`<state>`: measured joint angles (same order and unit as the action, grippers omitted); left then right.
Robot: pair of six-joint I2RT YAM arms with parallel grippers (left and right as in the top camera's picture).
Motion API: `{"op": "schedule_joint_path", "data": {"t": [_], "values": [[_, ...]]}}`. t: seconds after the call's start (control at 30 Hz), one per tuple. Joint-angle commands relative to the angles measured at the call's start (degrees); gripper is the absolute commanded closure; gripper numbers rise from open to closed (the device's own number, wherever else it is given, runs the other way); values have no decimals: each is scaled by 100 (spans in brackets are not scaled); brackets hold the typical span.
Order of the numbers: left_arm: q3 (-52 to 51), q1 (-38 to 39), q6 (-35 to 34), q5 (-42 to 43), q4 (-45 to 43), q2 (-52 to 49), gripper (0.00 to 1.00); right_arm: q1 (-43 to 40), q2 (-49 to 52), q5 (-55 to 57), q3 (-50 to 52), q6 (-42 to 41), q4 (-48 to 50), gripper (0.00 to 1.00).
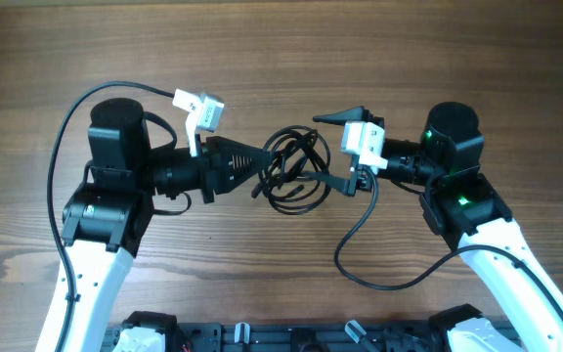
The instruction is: Untangle cables
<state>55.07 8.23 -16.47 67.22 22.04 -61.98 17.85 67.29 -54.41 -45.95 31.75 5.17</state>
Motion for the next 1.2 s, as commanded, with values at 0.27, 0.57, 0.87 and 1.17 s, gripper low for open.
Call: {"op": "schedule_joint_path", "data": {"t": [0.27,0.57,0.87,1.17], "values": [[46,33,-417,391,-190,15,96,-2,-9,79,-52,448,13,77],[46,328,-503,363,-623,13,96,-2,-9,-92,-52,420,-81,90],[46,321,-706,-907,-586,13,96,-4,-9,-90,-52,426,-691,96],[44,-37,-2046,-3585,44,13,96,-4,-9,-96,-52,901,-1932,96]]}}
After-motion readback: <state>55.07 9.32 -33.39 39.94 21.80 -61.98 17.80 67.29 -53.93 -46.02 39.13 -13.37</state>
